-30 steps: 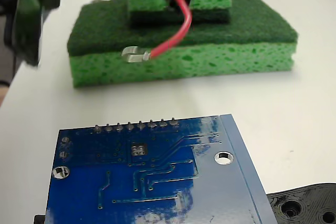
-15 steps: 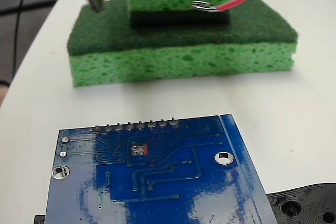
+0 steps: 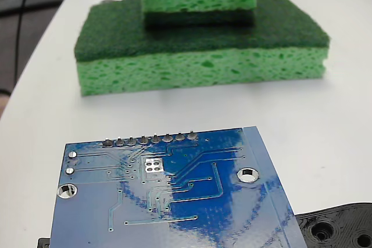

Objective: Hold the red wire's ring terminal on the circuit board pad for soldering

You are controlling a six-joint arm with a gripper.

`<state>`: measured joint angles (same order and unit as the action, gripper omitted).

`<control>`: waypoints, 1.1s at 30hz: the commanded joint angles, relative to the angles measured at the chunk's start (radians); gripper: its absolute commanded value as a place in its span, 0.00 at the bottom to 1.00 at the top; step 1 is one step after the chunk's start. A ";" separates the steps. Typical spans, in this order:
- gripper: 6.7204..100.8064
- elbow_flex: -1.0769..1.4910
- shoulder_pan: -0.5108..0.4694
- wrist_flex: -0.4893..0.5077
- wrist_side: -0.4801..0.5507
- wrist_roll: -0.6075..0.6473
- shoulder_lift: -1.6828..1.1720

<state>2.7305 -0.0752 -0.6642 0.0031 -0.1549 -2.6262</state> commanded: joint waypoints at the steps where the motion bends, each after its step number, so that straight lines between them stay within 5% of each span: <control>1: 0.99 -0.009 0.054 -0.009 -0.078 -0.005 -0.003; 16: 0.99 0.215 0.078 -0.117 -0.098 0.051 -0.430; 33: 0.99 0.262 0.067 -0.109 -0.115 0.046 -0.428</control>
<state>2.9989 -0.0077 -0.7762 -0.0997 -0.1089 -3.0526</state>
